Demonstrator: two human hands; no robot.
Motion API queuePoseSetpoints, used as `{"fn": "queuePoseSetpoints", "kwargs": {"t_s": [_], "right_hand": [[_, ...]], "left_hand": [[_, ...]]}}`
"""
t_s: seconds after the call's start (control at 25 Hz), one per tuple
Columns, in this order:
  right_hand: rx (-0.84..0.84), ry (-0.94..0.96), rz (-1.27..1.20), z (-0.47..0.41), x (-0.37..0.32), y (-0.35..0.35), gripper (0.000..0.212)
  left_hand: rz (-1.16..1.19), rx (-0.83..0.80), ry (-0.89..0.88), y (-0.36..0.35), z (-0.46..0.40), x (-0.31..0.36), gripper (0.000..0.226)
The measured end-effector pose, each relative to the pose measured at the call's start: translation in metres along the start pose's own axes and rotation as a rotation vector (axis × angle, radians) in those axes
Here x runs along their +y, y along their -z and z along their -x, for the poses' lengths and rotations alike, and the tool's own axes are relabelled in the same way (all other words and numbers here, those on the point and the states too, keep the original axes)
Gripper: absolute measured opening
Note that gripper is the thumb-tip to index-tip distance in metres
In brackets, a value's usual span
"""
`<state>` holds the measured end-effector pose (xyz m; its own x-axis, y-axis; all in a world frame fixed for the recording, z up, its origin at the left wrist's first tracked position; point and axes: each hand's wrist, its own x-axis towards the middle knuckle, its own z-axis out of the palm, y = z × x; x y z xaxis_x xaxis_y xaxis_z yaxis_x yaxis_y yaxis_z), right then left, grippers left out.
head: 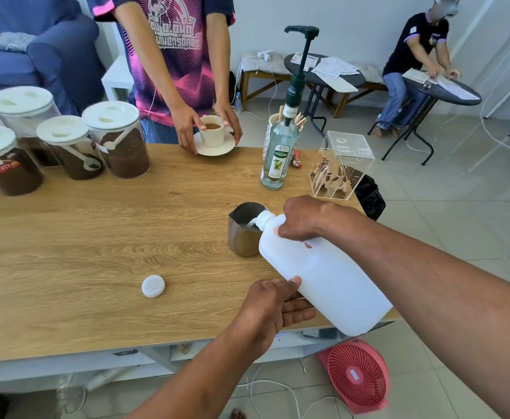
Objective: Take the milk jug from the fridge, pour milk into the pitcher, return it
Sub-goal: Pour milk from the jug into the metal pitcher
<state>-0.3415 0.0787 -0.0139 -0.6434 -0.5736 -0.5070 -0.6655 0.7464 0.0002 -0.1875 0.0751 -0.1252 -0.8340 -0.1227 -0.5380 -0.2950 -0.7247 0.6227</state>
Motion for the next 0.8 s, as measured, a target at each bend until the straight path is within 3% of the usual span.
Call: {"fn": "queuePoseSetpoints", "kwargs": {"t_s": [0.8], "right_hand": [[0.019,0.007,0.017,-0.0072,0.0009,0.0015,0.023]], "left_hand": [[0.055,-0.022,0.007,-0.0051,0.0036,0.0030,0.028]]}}
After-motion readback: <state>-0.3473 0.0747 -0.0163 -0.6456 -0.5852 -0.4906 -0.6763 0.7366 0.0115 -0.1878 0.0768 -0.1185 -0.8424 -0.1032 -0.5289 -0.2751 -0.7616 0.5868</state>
